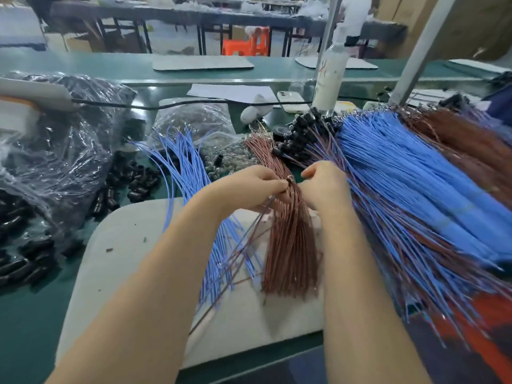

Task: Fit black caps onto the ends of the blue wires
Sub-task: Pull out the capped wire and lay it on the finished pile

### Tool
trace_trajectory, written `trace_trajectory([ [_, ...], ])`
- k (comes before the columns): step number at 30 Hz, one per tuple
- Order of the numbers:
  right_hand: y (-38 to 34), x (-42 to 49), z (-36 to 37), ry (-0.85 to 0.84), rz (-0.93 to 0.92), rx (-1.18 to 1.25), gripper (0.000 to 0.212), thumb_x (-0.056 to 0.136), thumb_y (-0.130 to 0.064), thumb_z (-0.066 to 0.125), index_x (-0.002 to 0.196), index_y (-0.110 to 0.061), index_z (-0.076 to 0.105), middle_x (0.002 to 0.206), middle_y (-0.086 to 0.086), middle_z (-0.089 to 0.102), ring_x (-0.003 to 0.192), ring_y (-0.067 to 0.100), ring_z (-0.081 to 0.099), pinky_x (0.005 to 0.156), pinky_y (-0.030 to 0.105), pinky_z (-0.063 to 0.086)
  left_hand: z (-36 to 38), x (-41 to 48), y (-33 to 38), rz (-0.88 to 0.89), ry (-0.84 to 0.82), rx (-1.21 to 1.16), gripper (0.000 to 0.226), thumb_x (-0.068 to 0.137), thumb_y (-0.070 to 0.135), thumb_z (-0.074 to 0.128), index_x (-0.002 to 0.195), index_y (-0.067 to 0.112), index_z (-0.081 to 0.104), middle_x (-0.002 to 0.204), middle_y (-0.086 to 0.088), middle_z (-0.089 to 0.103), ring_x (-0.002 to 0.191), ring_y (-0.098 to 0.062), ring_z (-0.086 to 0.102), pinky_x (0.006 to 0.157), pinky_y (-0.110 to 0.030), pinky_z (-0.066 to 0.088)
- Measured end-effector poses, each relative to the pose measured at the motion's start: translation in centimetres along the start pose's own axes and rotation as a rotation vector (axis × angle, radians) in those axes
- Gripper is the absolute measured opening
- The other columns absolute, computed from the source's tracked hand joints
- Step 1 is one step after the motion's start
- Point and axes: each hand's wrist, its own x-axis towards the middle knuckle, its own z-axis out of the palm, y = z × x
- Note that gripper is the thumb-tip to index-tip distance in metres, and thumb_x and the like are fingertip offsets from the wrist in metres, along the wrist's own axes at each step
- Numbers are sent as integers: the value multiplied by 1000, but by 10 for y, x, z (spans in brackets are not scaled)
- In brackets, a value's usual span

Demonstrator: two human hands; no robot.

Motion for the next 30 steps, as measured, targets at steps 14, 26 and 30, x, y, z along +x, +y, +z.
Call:
trace_trajectory([
  [14, 36, 9, -32, 276, 26, 86, 31, 93, -8, 48, 119, -6, 63, 127, 15, 55, 110, 31, 52, 91, 31, 37, 38, 46, 26, 161, 203, -453, 8, 94, 9, 55, 89, 13, 59, 76, -4, 70, 64, -9, 66, 70, -27, 56],
  [26, 31, 13, -16, 295, -189, 486, 10, 90, -17, 61, 89, -12, 70, 70, -12, 59, 67, 1, 56, 63, 13, 44, 45, 56, 23, 295, 289, -1, 13, 91, 15, 61, 94, 8, 72, 72, -5, 71, 63, -10, 62, 71, -30, 53],
  [30, 33, 19, -20, 283, -158, 514, 9, 92, -21, 58, 85, -22, 65, 71, -18, 59, 68, -12, 56, 61, 13, 42, 46, 58, 35, 305, 310, 78, 16, 90, 18, 62, 94, 7, 73, 78, -7, 74, 70, -13, 69, 75, -31, 57],
])
